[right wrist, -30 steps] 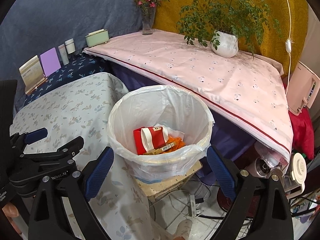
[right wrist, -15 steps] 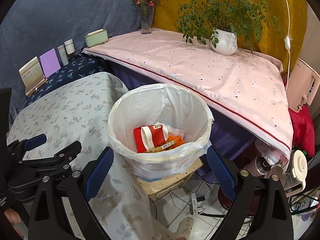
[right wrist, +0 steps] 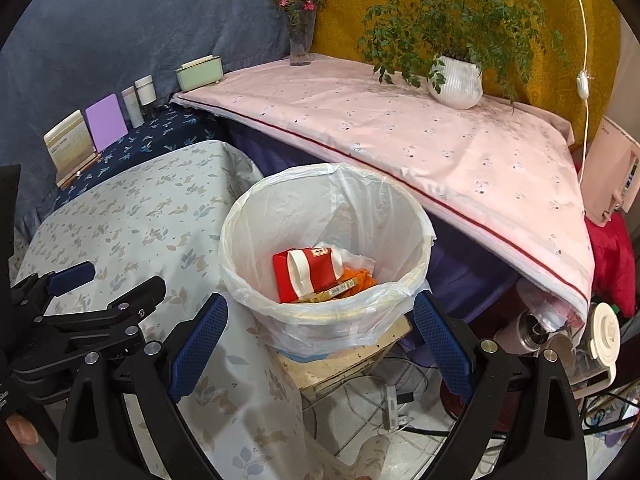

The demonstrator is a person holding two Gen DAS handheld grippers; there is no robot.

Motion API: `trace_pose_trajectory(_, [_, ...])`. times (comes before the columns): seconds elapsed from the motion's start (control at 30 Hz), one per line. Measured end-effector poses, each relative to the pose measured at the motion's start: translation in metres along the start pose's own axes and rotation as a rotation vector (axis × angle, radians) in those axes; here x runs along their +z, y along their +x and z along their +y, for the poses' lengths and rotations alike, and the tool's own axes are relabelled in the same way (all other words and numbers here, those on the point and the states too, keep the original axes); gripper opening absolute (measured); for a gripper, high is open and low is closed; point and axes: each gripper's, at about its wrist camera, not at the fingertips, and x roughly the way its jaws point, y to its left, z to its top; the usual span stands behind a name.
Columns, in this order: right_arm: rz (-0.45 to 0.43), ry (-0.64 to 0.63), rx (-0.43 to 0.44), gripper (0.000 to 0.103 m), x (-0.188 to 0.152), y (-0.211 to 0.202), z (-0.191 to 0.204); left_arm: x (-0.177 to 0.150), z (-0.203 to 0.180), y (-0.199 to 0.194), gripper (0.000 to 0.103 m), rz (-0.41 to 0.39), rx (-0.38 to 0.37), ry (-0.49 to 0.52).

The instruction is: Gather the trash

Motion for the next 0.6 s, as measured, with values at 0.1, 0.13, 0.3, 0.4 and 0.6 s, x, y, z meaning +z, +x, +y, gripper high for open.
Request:
trace_pose_trajectory(0.1, [-0.016,-0.002,0.002,0.090,-0.0010,-0.0010,-0.0010,-0.0003,-0.0019,-0.0007,0.094,-0.003,0.001,0.009])
trace_pose_trajectory(0.13, [-0.012,-0.001,0.013,0.090,-0.0012,-0.0008,-0.0011,-0.0003,-0.0020,-0.0005,0.094,-0.003,0.001,0.010])
trace_pose_trajectory(0.3, [-0.014,0.018,0.017,0.090,-0.0027,0.0006,-0.0038,-0.0006,-0.0026,-0.0004,0.094,-0.002,0.003,0.010])
trace_pose_trajectory(0.4, [-0.011,0.021,0.010,0.090,-0.0025,0.0015,-0.0044,-0.0006,-0.0025,0.0001,0.094,0.001,0.005,0.010])
trace_pose_trajectory(0.6, [-0.003,0.017,0.004,0.090,-0.0035,0.0036,-0.0046,-0.0014,-0.0019,0.0010,0.094,0.004,0.010,0.010])
